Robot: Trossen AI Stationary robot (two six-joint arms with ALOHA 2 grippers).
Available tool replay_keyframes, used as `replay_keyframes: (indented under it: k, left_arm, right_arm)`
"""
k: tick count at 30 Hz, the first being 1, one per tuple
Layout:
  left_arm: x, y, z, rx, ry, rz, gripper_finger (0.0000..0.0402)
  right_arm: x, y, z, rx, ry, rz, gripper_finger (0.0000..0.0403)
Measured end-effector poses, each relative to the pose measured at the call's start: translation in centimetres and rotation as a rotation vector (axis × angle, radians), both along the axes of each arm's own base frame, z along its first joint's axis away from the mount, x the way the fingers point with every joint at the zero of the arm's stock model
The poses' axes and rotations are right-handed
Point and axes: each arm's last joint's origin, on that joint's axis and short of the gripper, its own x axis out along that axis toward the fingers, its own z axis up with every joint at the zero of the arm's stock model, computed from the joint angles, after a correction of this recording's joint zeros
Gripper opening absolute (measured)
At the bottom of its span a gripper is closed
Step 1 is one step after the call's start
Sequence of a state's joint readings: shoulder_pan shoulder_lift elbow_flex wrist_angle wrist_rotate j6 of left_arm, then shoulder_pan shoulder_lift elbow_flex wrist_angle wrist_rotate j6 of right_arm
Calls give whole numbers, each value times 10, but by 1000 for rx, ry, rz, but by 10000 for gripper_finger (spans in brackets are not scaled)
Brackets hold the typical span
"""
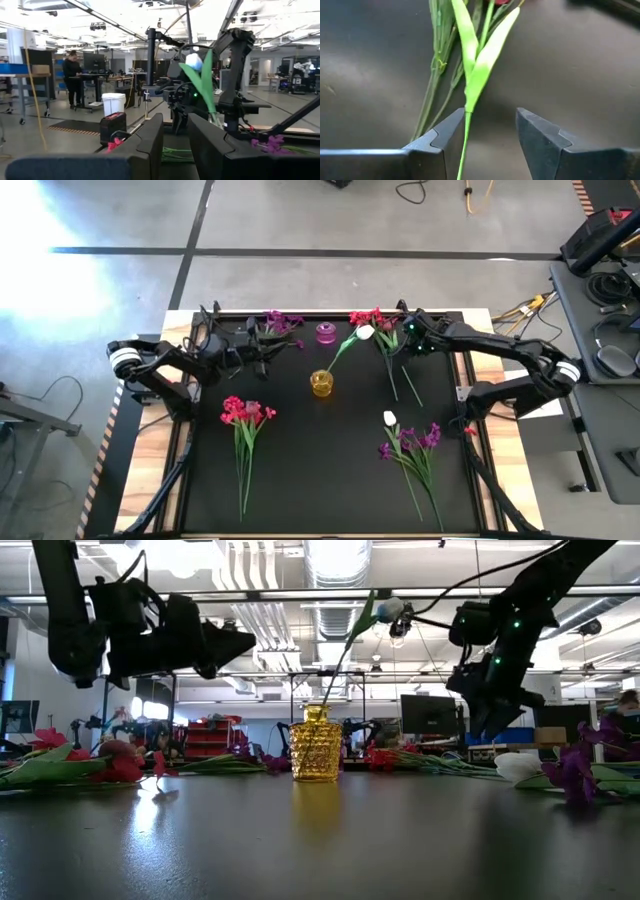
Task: Sort flowers into vase by color
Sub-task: Put the top red tulip into the violet vase
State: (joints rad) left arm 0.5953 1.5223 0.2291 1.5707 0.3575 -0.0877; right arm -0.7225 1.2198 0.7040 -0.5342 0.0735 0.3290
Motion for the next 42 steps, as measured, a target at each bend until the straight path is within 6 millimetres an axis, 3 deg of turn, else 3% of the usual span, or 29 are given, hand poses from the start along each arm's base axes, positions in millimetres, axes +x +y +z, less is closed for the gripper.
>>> replay_keyframes:
  k: [15, 21, 27, 37, 42]
  left_arm:
    - [0, 10, 4, 2, -21, 65, 75]
    - [0, 11, 4, 0, -22, 65, 75]
    - [0, 10, 4, -10, -22, 43, 75]
    - [1, 10, 5, -13, -23, 27, 75]
    - [1, 11, 5, -13, -23, 28, 75]
  right_arm:
    - [12, -21, -42, 162, 24, 5, 159]
    - [19, -29, -38, 134, -2, 31, 108]
    - [12, -32, -39, 178, -5, 12, 47]
    - [9, -30, -40, 187, 38, 80, 38]
    - [6, -31, -23, 61, 54, 57, 21]
